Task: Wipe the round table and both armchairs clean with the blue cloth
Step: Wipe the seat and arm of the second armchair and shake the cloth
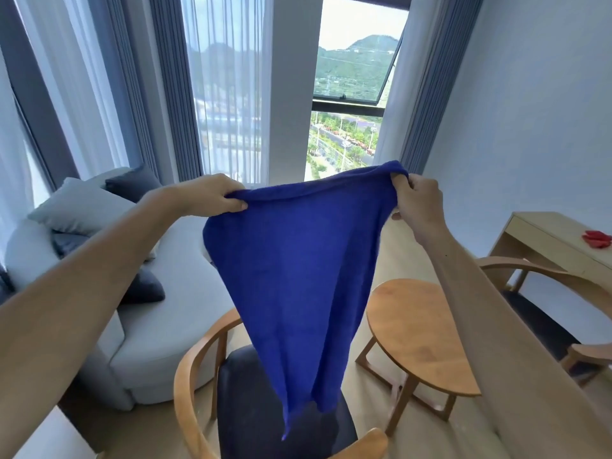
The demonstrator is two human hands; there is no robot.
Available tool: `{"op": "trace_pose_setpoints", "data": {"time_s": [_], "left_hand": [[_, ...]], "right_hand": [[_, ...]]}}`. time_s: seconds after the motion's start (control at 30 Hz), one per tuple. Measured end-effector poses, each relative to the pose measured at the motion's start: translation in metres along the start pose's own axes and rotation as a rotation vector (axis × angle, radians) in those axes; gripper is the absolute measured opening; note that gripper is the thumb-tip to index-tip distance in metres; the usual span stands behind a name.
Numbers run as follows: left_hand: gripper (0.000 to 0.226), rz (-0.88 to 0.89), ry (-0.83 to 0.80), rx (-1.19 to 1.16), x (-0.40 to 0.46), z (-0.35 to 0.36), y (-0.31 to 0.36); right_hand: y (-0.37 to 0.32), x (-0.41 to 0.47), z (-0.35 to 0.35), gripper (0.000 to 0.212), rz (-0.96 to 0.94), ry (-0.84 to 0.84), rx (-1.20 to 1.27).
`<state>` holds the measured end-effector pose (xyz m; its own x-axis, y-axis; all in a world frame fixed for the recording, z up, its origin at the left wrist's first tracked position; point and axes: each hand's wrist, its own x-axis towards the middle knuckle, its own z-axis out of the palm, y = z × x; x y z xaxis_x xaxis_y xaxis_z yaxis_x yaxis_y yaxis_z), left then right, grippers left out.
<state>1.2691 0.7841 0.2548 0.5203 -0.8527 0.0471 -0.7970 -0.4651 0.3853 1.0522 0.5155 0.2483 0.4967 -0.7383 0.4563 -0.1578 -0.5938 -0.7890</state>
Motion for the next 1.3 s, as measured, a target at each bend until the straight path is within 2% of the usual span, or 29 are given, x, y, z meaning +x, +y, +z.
{"op": "trace_pose_setpoints", "data": {"time_s": [0.13, 0.23, 0.3, 0.37, 0.4, 0.47, 0.53, 0.6, 0.7, 0.9, 1.03, 1.13, 1.23, 1.3], "left_hand": [[0.035, -0.086, 0.191, -0.266, 0.000, 0.007, -0.004], [0.037, -0.148, 0.240, -0.475, -0.001, 0.012, -0.003], [0.030, -0.168, 0.202, -0.579, -0.002, 0.008, -0.004], [0.022, -0.168, 0.088, -0.721, -0.007, 0.000, -0.006], [0.029, -0.153, 0.013, -0.780, -0.010, -0.003, -0.008], [0.038, -0.134, -0.053, -0.750, -0.013, -0.008, -0.011], [0.033, -0.143, 0.029, -0.557, -0.012, -0.007, -0.010], [0.028, -0.136, 0.158, -0.401, -0.009, -0.002, -0.010], [0.025, -0.130, 0.254, -0.322, -0.006, 0.009, -0.020], [0.014, -0.231, 0.300, -0.511, -0.002, 0.032, -0.038], [0.022, -0.304, 0.371, -0.686, 0.003, 0.045, -0.032], [0.017, -0.411, 0.382, -0.967, 0.010, 0.052, -0.021], [0.010, -0.524, 0.214, -1.198, 0.013, 0.051, -0.015], [0.007, -0.585, 0.102, -1.264, 0.012, 0.047, -0.015]], "right_hand": [[0.006, 0.002, -0.002, 0.043, 0.121, -0.073, -0.043], [0.012, 0.004, 0.001, 0.048, 0.181, -0.155, -0.132], [0.015, 0.004, 0.003, 0.042, 0.310, -0.236, -0.019], [0.016, 0.002, -0.001, 0.026, 0.454, -0.349, 0.179], [0.017, 0.001, -0.005, 0.018, 0.509, -0.428, 0.254], [0.020, -0.001, -0.013, 0.009, 0.559, -0.602, 0.364], [0.023, -0.002, -0.017, 0.016, 0.536, -0.700, 0.422], [0.025, -0.003, -0.016, 0.031, 0.456, -0.689, 0.306], [0.031, -0.011, -0.014, 0.030, 0.325, -0.509, 0.043], [0.050, -0.023, -0.010, 0.012, 0.167, -0.384, -0.107], [0.056, -0.023, -0.005, 0.025, 0.143, -0.265, -0.189], [0.051, -0.023, 0.003, 0.027, 0.278, -0.249, -0.029], [0.042, -0.021, 0.010, 0.022, 0.567, -0.268, 0.165], [0.038, -0.022, 0.007, 0.014, 0.708, -0.399, 0.402]]}}
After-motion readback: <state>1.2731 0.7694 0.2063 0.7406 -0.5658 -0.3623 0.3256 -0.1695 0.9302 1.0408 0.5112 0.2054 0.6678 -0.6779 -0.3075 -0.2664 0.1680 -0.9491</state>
